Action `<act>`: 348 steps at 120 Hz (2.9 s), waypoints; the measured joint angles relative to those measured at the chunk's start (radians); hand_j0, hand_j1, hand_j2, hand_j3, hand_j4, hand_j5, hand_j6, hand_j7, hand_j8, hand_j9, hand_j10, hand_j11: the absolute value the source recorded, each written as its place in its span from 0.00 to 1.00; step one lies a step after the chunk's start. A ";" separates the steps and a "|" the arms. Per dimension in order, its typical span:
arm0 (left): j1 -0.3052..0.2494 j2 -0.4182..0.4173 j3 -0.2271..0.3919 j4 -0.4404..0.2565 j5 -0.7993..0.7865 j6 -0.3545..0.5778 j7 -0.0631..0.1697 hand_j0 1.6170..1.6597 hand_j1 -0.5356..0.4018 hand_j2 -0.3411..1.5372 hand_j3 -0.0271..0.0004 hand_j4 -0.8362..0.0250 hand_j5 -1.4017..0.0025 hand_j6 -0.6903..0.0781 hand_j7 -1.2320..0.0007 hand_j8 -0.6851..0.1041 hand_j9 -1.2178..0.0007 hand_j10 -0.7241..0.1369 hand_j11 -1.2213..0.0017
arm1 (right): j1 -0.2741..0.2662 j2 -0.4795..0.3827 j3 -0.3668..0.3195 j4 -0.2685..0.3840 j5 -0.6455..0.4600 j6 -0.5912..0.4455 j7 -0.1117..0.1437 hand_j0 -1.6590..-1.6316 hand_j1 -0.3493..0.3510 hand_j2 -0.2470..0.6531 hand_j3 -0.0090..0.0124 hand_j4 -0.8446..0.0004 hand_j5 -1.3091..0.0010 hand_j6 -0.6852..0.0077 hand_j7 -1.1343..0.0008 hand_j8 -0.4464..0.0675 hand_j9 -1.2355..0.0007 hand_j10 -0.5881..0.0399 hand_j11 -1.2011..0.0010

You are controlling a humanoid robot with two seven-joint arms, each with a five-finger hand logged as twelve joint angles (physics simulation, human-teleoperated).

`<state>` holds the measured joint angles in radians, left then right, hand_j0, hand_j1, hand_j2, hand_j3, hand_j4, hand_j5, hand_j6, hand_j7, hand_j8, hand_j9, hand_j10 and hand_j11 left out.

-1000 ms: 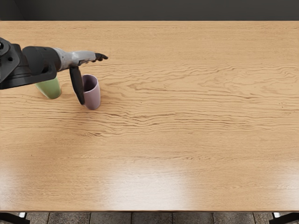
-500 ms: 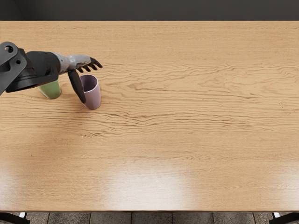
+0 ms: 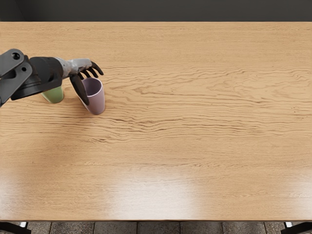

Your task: Pick up cup and place in cup with left hand

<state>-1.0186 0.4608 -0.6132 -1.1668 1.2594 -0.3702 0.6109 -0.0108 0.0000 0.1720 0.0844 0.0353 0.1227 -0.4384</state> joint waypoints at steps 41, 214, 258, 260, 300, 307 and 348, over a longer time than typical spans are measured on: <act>0.002 -0.002 0.002 -0.001 0.036 0.014 0.000 0.96 0.57 0.64 0.99 0.55 0.67 0.43 0.62 0.41 0.61 0.43 0.61 | 0.000 0.000 0.000 0.000 0.000 0.000 0.001 0.04 0.00 0.27 0.42 1.00 1.00 0.99 1.00 0.87 1.00 0.94 1.00; -0.178 0.119 0.000 -0.008 -0.088 -0.043 0.000 0.94 0.44 0.28 0.99 0.45 0.57 0.42 0.52 0.44 0.51 0.32 0.51 | 0.003 0.000 -0.003 0.003 -0.002 0.002 0.001 0.04 0.00 0.27 0.42 1.00 1.00 0.99 1.00 0.87 1.00 0.94 1.00; -0.229 0.238 0.004 -0.014 -0.176 -0.085 0.000 0.94 0.44 0.29 0.99 0.45 0.57 0.41 0.52 0.42 0.51 0.32 0.51 | 0.007 0.000 -0.005 0.004 -0.002 0.002 0.001 0.04 0.00 0.27 0.42 1.00 1.00 0.99 1.00 0.87 1.00 0.94 1.00; -0.237 0.241 0.004 -0.016 -0.177 -0.087 0.000 0.94 0.44 0.30 0.99 0.45 0.57 0.41 0.52 0.42 0.51 0.32 0.51 | 0.007 0.000 -0.006 0.004 -0.002 0.002 0.001 0.04 0.00 0.27 0.42 1.00 1.00 0.99 1.00 0.87 1.00 0.94 1.00; -0.253 0.338 0.012 -0.052 -0.219 -0.102 0.000 0.94 0.44 0.29 0.99 0.45 0.57 0.40 0.52 0.42 0.51 0.32 0.51 | 0.008 0.000 -0.006 0.004 -0.005 0.002 0.001 0.04 0.00 0.27 0.42 1.00 1.00 0.99 1.00 0.87 1.00 0.94 1.00; -0.254 0.340 0.014 -0.054 -0.221 -0.103 0.000 0.94 0.44 0.29 0.99 0.45 0.57 0.40 0.52 0.41 0.51 0.32 0.51 | 0.008 0.000 -0.006 0.005 -0.006 0.002 0.001 0.04 0.00 0.27 0.42 1.00 1.00 0.99 1.00 0.87 1.00 0.94 1.00; -0.245 0.368 0.017 -0.057 -0.223 -0.104 0.000 0.94 0.45 0.30 0.99 0.45 0.57 0.39 0.52 0.40 0.51 0.32 0.51 | 0.009 0.000 -0.006 0.005 -0.006 0.002 0.001 0.04 0.00 0.27 0.42 1.00 1.00 0.99 1.00 0.87 1.00 0.94 1.00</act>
<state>-1.2638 0.8286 -0.5961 -1.2241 1.0365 -0.4738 0.6109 -0.0019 0.0000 0.1657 0.0890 0.0292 0.1251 -0.4372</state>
